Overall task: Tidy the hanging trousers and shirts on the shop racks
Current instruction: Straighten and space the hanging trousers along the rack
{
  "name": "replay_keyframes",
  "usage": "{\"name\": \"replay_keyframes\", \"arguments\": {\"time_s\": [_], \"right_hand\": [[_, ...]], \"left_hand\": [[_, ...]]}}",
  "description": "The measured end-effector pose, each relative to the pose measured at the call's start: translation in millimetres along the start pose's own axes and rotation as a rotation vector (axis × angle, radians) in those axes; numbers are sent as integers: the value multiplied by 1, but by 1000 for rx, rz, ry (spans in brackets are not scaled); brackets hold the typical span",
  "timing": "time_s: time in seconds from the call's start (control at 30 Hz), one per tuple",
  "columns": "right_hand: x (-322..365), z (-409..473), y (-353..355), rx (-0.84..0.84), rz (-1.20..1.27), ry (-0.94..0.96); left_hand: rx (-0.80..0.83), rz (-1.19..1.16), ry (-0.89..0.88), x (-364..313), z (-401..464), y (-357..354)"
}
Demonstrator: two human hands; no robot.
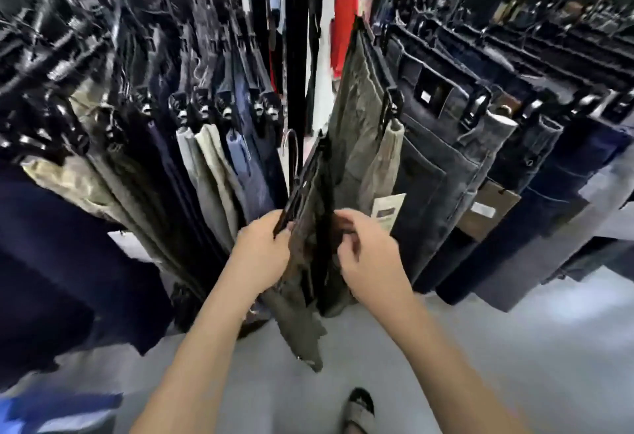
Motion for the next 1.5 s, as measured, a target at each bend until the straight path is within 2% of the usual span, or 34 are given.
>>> {"name": "replay_keyframes", "arguments": {"time_s": [0.07, 0.13, 0.23, 0.4, 0.5, 0.63, 0.73, 0.8, 0.9, 1.0, 1.07, 1.27, 1.4, 1.5], "right_hand": [[-13, -23, -5, -13, 96, -139], [-16, -40, -13, -3, 114, -180], [-2, -51, -13, -59, 25, -99], [32, -41, -5, -161, -344, 150], [40, -31, -13, 19, -488, 173], [41, -30, -7, 262, -620, 30], [35, -43, 17, 352, -668, -65], [26, -53, 34, 341, -609, -126], [11, -61, 60, 275, -516, -226], [-4, -71, 94, 150, -415, -320], [-9, -75, 114, 80, -374, -337], [-25, -72, 154, -24, -454, -350], [-27, -63, 153, -8, -495, -320], [-23, -48, 147, -9, -501, -308]], "left_hand": [[107, -8, -22, 16, -21, 18], [220, -16, -30, 34, -38, 38], [309, -51, 7, 54, -57, 67], [453, -97, -67, 53, -84, 89], [535, -121, -83, 50, -93, 96], [644, -140, -112, 49, -95, 97], [585, -47, -167, 46, -84, 91], [526, -56, -171, 42, -76, 82], [347, 17, -215, 39, -57, 73], [168, -205, -229, 31, -40, 59], [113, -394, -216, 27, -32, 38], [196, -604, -51, 23, -12, -29], [185, -521, -3, 31, -3, -34], [243, -475, 26, 31, 6, -40]]}}
Point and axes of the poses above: each hand's wrist, its own z-axis towards the middle knuckle, its own y-axis out of the back of the hand, x = y × z, the point moved 6 cm from there along z, towards the middle knuckle, and after that the axes turned 7 degrees about -y, right-handed, at the moved point
